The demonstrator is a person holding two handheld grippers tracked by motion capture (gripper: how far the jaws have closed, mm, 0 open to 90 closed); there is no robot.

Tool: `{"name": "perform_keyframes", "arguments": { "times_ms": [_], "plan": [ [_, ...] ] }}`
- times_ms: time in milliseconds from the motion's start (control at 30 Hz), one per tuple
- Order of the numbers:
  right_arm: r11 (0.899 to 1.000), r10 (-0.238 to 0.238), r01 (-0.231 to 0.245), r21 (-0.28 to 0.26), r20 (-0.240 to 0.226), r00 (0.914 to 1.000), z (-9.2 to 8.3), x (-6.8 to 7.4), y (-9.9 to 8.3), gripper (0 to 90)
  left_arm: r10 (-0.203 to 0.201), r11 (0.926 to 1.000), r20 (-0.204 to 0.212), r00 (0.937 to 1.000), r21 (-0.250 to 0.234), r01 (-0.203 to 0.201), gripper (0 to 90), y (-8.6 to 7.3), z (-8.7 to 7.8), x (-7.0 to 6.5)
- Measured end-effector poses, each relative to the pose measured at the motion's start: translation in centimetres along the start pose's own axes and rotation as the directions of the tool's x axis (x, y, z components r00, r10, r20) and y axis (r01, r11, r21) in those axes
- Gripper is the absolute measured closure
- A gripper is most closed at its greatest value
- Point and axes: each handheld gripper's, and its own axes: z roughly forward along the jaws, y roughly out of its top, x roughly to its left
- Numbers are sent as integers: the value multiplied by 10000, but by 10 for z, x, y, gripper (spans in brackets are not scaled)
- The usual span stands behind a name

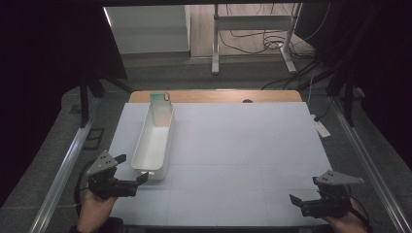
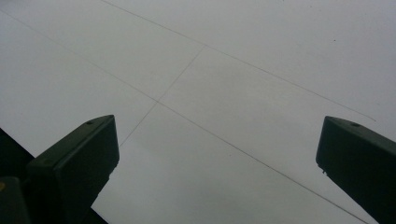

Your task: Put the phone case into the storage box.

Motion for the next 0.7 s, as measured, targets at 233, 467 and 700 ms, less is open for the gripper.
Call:
{"name": "perform_keyframes", "arguments": {
  "times_ms": [233,467,700],
  "plan": [
    [10000,2,-2,11,-1,10000,0,0,0,0,-76,10000,-83,9999,14,76,0,-8,-7,-2],
    [10000,-26,26,21,16,10000,0,0,0,0,-85,10000,-138,9999,41,85,0,-14,-12,-5],
    [10000,-54,54,26,12,10000,1,1,0,0,-78,9998,-191,9998,197,82,0,-23,-16,-9]
  ]
}}
